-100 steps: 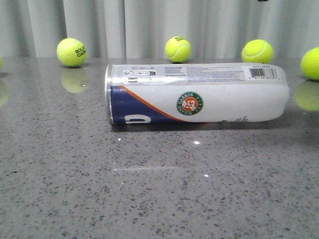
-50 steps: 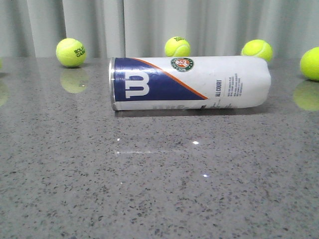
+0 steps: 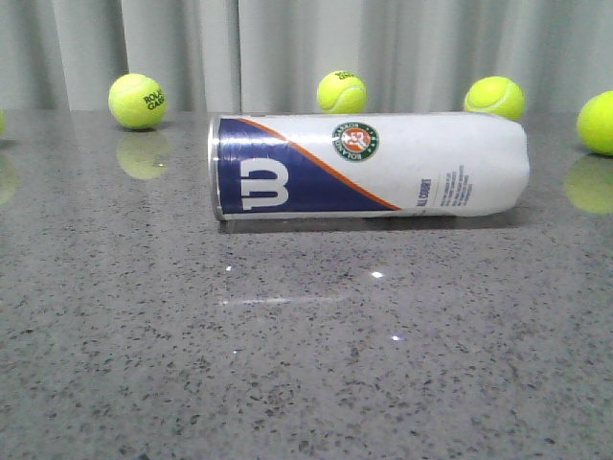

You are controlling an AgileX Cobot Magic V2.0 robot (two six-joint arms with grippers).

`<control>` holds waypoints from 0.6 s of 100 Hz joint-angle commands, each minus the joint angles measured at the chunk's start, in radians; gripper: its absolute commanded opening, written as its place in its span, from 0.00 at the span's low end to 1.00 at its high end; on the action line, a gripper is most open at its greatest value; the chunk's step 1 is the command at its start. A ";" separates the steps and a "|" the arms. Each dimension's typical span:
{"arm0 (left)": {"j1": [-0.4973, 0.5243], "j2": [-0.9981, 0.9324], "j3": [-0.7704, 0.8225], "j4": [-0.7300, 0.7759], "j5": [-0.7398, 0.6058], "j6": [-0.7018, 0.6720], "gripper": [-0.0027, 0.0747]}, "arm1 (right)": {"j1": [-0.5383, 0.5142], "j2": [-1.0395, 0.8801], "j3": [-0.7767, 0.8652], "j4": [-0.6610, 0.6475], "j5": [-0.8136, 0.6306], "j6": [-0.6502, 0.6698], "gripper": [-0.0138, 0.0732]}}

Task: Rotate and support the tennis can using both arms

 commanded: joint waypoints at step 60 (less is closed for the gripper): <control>0.002 0.663 -0.419 -0.192 0.253 -0.007 0.71 | -0.007 0.010 -0.025 0.006 -0.068 -0.002 0.08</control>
